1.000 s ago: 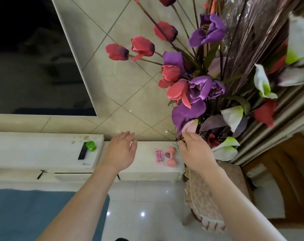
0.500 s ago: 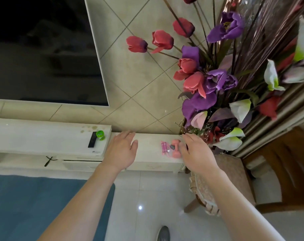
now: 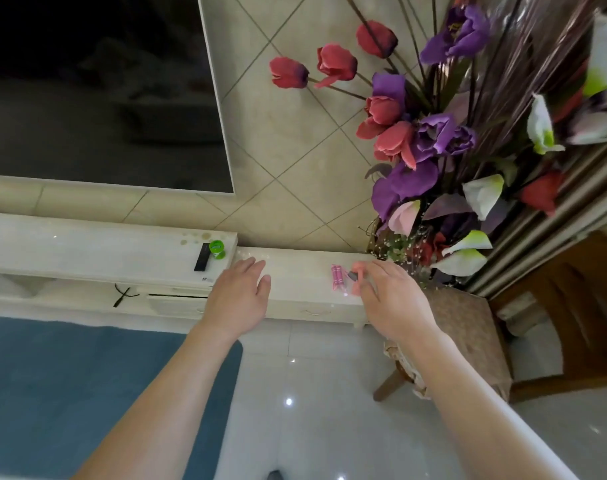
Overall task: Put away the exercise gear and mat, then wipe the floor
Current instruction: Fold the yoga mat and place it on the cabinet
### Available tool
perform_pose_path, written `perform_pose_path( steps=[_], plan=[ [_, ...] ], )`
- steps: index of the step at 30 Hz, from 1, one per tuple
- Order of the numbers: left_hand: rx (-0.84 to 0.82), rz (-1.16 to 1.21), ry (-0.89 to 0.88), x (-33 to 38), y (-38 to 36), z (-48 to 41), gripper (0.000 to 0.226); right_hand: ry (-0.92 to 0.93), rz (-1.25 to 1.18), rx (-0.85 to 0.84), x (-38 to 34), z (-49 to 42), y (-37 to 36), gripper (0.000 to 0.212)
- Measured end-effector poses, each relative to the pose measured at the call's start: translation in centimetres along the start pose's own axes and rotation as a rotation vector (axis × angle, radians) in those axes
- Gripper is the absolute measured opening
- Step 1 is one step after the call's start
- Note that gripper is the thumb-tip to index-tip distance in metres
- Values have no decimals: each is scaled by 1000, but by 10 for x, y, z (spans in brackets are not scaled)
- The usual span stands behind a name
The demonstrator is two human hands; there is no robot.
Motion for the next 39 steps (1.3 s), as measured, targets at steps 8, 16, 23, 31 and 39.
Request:
perform_pose_path(
  steps=[8, 16, 23, 31, 39],
  plan=[
    [-1, -41, 21, 43, -10, 44, 58, 46, -30, -32, 25, 42, 21, 40],
    [30, 31, 54, 62, -19, 107, 59, 90, -50, -102, 27, 85, 24, 45],
    [98, 61, 104, 49, -3, 160, 49, 136, -46, -139, -7, 117, 15, 38],
    [138, 51, 177, -11, 17, 236, 43, 227, 14, -204, -86, 155, -7, 48],
    [137, 8, 270, -98, 45, 330, 46, 278, -4, -271, -190, 220, -49, 46]
  ],
)
Point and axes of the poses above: each hand's wrist, its own z-axis away from the middle knuckle, its own y-axis out of the back of the hand, x = y × z, the point moved 6 cm from there along -z, towards the middle knuckle, and after that the axes turned 5 degrees about -y, right-handed, at the moved point
